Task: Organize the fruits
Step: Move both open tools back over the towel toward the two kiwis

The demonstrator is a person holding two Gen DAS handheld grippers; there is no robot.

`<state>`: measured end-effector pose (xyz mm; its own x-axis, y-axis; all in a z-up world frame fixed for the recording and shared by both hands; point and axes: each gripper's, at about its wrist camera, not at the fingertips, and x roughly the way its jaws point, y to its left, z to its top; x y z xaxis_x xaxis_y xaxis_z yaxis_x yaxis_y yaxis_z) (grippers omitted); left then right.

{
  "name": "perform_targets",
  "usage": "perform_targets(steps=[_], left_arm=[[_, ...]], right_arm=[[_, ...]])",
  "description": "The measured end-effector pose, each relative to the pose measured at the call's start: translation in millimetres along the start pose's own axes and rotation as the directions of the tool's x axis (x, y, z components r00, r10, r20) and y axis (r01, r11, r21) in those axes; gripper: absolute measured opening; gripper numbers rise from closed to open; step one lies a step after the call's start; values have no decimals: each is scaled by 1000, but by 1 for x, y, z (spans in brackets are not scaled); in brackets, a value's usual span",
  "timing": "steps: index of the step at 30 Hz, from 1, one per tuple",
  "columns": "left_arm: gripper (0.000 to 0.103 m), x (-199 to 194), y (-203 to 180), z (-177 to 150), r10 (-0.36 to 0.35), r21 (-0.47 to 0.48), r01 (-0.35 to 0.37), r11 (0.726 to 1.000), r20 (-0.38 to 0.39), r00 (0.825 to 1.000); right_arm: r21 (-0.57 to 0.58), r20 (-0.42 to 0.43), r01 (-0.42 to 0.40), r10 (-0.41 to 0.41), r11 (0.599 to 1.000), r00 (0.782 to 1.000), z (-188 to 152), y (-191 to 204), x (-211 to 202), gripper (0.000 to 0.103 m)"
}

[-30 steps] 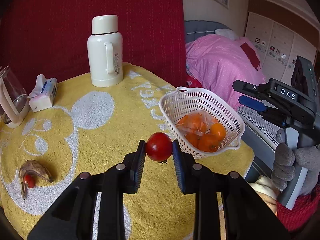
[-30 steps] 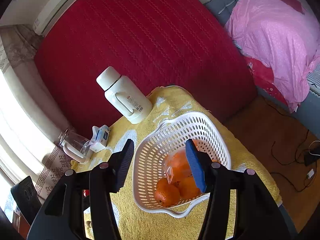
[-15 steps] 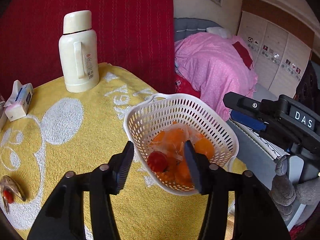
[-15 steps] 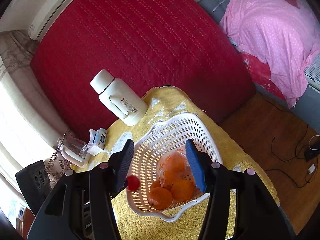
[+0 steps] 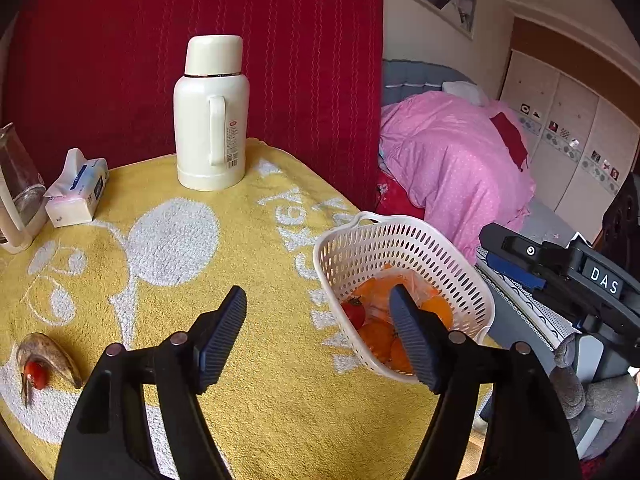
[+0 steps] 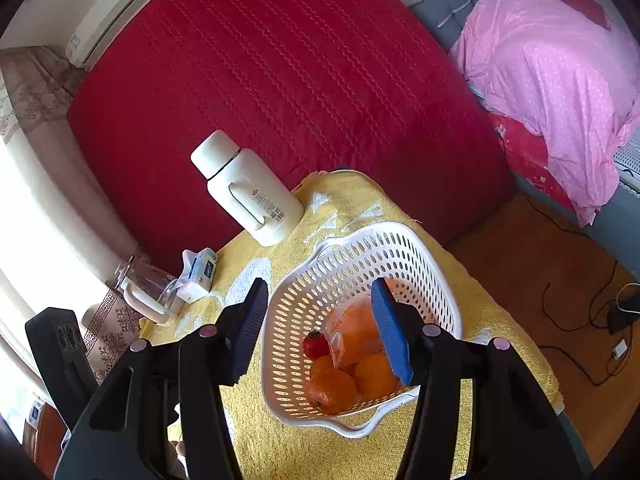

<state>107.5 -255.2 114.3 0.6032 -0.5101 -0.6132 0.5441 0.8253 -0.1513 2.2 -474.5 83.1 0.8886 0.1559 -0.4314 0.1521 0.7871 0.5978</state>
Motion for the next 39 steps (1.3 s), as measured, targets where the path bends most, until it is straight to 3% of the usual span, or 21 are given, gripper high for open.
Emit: perform_targets(steps=[2, 9, 16, 19, 31, 39], left_arm=[[83, -5, 4, 2, 13, -3, -13, 1000, 6, 1000], [89, -28, 24, 7, 76, -29, -74, 997, 55, 996], [92, -66, 55, 6, 138, -57, -132, 990, 113, 984], [93, -84, 76, 4, 175, -92, -164, 982, 133, 976], [93, -135, 174, -25, 363, -281, -323, 904, 102, 926], [93, -127, 222, -51, 418, -353, -386, 852, 15, 909]], right_arm=[[-5, -1, -6, 6, 1000, 1000, -1, 2, 0, 56], [-22, -1, -22, 22, 1000, 1000, -2, 10, -3, 56], [-59, -15, -50, 49, 997, 999, -8, 24, -2, 56], [-81, -22, -66, 65, 995, 998, -13, 33, -2, 60], [-179, -94, -128, 113, 975, 989, -40, 72, 8, 60], [-227, -168, -160, 123, 961, 978, -64, 92, 23, 60]])
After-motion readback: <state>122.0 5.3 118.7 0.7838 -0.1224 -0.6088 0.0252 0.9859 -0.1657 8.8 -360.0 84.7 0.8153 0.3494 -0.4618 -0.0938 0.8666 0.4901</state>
